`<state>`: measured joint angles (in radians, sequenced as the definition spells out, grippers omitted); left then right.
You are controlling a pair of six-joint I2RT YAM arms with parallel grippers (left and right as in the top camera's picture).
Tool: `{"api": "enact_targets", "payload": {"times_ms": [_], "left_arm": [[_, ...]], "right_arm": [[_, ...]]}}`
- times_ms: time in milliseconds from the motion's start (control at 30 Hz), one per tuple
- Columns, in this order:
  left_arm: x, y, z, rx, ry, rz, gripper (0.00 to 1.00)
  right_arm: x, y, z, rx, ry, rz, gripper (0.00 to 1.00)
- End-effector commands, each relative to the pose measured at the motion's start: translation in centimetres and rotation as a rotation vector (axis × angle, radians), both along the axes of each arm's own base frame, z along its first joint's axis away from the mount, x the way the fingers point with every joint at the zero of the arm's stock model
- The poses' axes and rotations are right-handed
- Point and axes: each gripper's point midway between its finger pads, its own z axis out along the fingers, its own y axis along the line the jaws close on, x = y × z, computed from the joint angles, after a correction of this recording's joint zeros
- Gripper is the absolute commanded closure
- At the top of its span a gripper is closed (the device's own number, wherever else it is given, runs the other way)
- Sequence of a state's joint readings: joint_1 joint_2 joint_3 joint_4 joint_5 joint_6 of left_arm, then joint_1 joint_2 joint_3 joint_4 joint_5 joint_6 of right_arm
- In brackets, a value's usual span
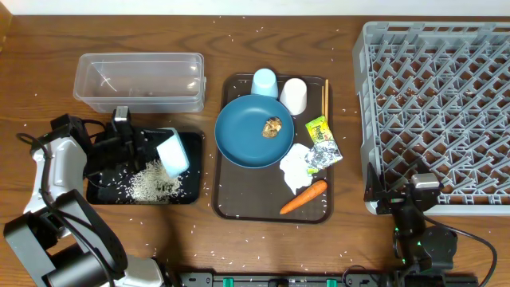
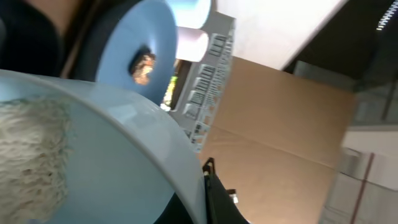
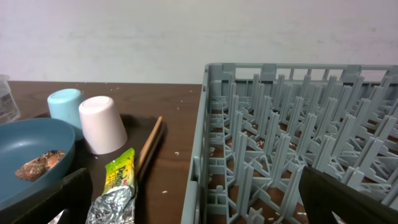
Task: Sort waste into correct bins and load items into the dishwasher rack
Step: 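Tilt the bowl with the left gripper to pour rice onto the black tray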
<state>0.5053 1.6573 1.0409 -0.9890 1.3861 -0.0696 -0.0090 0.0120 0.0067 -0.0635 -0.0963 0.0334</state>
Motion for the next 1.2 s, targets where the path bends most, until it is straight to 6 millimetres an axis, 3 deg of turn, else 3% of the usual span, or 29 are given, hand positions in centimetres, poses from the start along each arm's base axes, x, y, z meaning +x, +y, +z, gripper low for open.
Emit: {"api": "enact_targets", "payload": {"times_ms": [0,367,600,1067,1167], "left_arm": [[0.2,0.1,1.0,-0.059,-0.044,0.013,0.94],[-0.2,2.0,1.4,-0.1,-0.006,0.089,0.94],[-0.3,1.7,3.2,-0.196,-0.034,0.106,0.94],[-0.7,2.1,3.3,-0.266,0.082,0.142,0.94],[-0.3,2.4,3.2,-0.235,0.031,0.139,0.94]], "right_arm": [[0.0,-0.3,0.0,0.002,0.0,-0.015,0.01],[0.0,-0.3,0.0,0.002,0.0,-0.015,0.01],[0.0,-0.3,0.0,0.002,0.0,-0.015,0.01],[0.0,-0.3,0.0,0.002,0.0,-0.015,0.01],[0.0,-0.3,0.0,0.002,0.0,-0.015,0.01]]}}
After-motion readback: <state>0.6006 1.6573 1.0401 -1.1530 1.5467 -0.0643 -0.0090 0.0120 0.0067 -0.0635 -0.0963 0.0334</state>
